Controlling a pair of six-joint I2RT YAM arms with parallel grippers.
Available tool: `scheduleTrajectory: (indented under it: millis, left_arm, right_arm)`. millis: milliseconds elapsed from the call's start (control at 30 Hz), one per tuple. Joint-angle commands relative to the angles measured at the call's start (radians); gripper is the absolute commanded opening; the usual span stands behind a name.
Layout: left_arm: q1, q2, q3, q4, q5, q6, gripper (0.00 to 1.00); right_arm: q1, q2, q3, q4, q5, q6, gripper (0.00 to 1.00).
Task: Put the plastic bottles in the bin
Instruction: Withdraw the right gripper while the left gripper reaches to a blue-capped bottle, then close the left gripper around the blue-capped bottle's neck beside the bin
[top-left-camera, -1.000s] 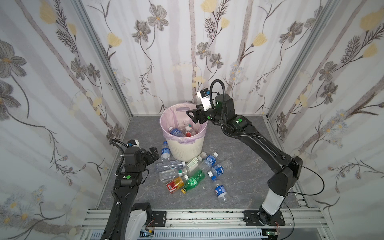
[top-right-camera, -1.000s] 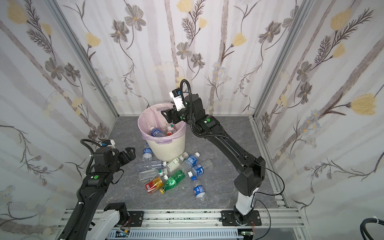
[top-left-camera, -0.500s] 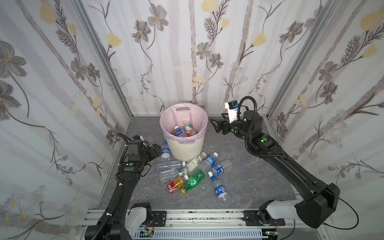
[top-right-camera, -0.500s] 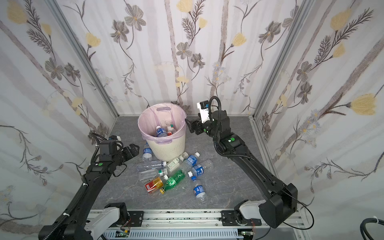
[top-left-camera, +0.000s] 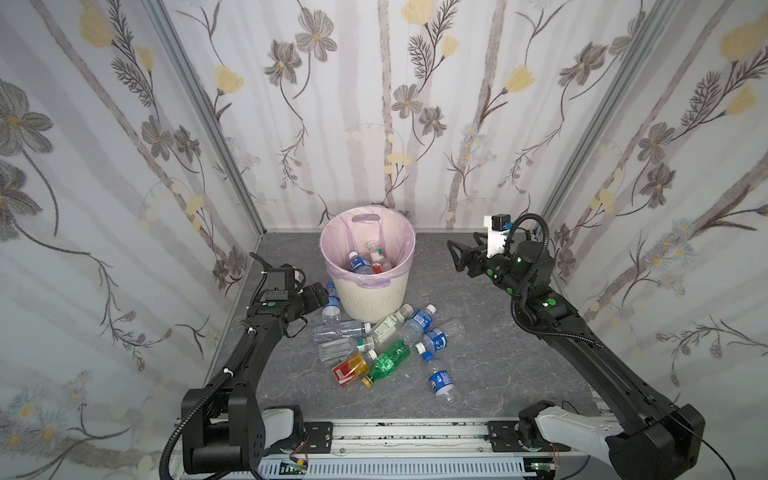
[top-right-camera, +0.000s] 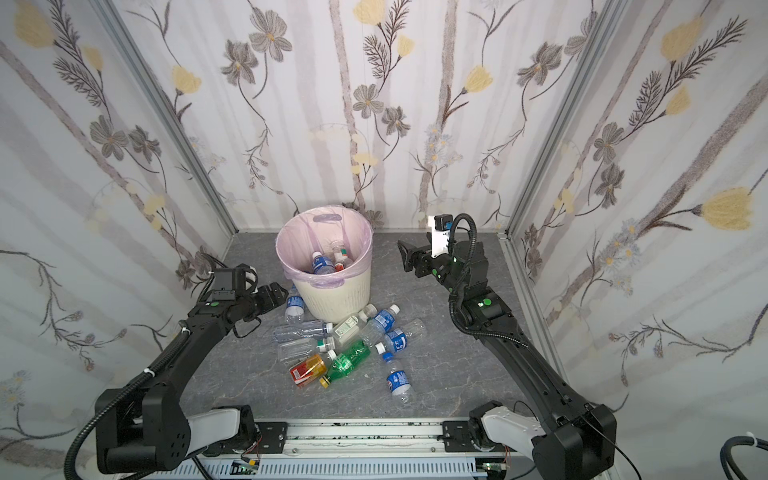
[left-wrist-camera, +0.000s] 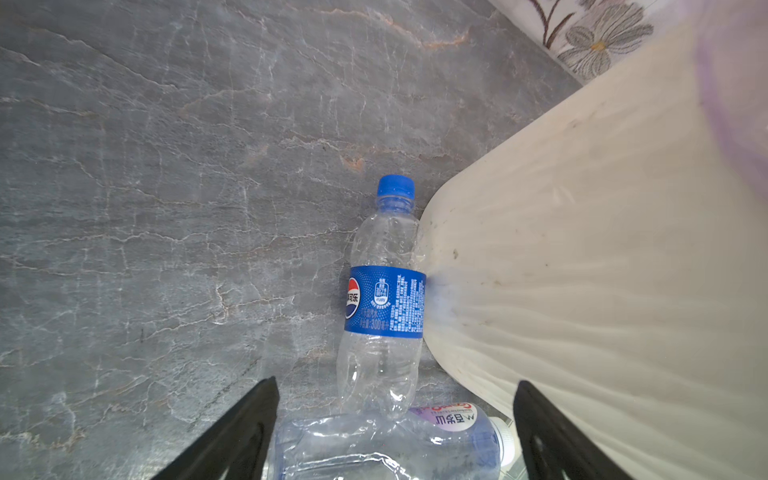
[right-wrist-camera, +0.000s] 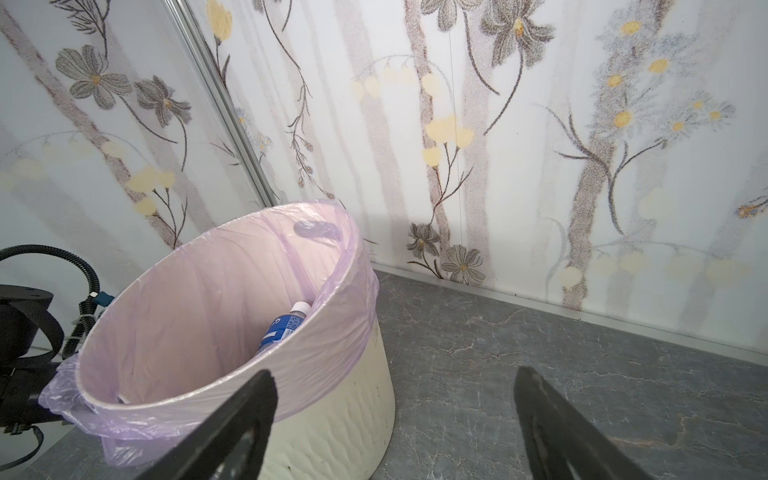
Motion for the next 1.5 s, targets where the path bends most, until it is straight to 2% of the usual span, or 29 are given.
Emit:
scheduleTrajectory:
  millis: [0, 467, 900, 1133, 1467]
  left_arm:
    - [-0.014, 0.042, 0.022, 0.01, 0.009, 0.003, 0.89]
    - [-0.06, 0.206, 0.085, 0.01, -0.078, -0.032, 0.83]
    - [-0.095, 0.396, 0.149, 0.045, -0.089, -0.026, 0.77]
    - [-0.097, 0.445, 0.147, 0.059, -0.121, -0.029, 0.74]
    - [-0.095, 0.453, 0.127, 0.088, -0.164, -0.044, 0.63]
  right_arm:
    - [-0.005, 0.002, -0.006, 0.062, -0.01, 0.016, 0.9]
    - [-0.019, -0.02, -0.077, 0.091, -0.029, 0.043, 0.9]
    - [-0.038, -0.045, -0.102, 0.073, -0.032, 0.046, 0.9]
    - [-0.043, -0.042, -0.103, 0.076, -0.034, 0.052, 0.9]
    - [-0.044, -0.029, -0.089, 0.063, -0.036, 0.057, 0.9]
